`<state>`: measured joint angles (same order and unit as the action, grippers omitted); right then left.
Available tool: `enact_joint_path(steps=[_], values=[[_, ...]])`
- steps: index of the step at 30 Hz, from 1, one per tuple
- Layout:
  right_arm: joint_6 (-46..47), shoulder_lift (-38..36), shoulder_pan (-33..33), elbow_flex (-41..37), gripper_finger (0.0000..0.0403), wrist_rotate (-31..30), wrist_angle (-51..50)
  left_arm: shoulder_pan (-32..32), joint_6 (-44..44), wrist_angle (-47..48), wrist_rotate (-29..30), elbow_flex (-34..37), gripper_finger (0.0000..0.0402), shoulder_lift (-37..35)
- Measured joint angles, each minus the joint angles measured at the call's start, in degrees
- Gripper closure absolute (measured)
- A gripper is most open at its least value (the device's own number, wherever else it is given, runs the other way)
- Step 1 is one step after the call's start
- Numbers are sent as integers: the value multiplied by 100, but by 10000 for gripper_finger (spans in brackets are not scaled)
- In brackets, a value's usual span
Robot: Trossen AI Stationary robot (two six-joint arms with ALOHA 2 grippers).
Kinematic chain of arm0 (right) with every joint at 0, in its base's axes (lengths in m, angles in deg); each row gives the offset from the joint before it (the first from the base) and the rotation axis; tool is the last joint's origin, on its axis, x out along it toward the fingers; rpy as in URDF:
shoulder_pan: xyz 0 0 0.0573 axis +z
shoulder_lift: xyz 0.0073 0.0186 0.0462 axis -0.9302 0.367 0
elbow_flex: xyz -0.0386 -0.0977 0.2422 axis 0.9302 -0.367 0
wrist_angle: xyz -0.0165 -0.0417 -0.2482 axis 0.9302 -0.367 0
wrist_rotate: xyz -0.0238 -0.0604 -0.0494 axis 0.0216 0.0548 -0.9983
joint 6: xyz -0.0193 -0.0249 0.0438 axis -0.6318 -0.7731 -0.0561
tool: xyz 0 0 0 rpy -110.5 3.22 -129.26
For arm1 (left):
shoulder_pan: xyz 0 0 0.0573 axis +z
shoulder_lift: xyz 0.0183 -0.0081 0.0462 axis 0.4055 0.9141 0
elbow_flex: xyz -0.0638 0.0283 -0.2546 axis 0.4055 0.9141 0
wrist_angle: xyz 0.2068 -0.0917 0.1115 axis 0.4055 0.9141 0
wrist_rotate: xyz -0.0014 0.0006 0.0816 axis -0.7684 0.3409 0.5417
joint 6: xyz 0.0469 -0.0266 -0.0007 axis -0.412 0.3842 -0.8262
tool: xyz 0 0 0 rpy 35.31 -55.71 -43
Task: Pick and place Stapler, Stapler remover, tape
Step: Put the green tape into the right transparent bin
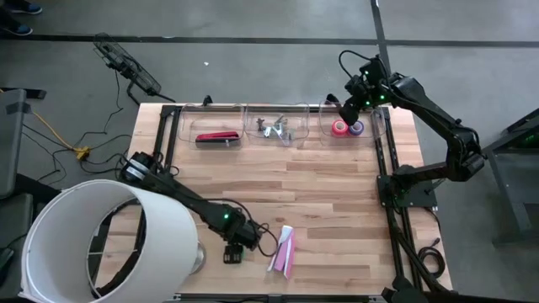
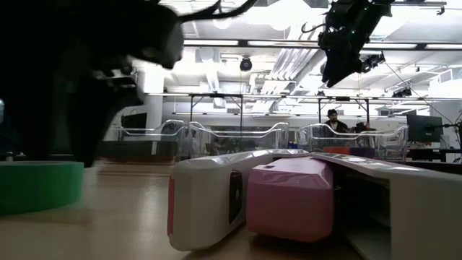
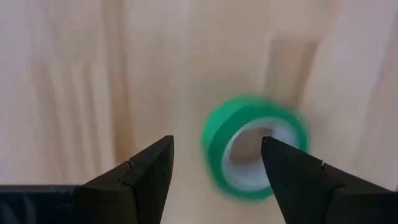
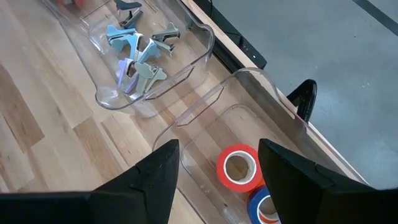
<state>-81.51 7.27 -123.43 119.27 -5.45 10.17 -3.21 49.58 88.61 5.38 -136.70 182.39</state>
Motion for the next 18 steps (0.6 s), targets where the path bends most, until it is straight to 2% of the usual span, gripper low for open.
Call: enact_joint_path(steps=[15,18], values=[[0,0,0,0,192,-6,46,-66,-3,-167,98,331,163,22],[0,0,0,0,192,-6,46,-65,-2,-194,195,374,174,22]])
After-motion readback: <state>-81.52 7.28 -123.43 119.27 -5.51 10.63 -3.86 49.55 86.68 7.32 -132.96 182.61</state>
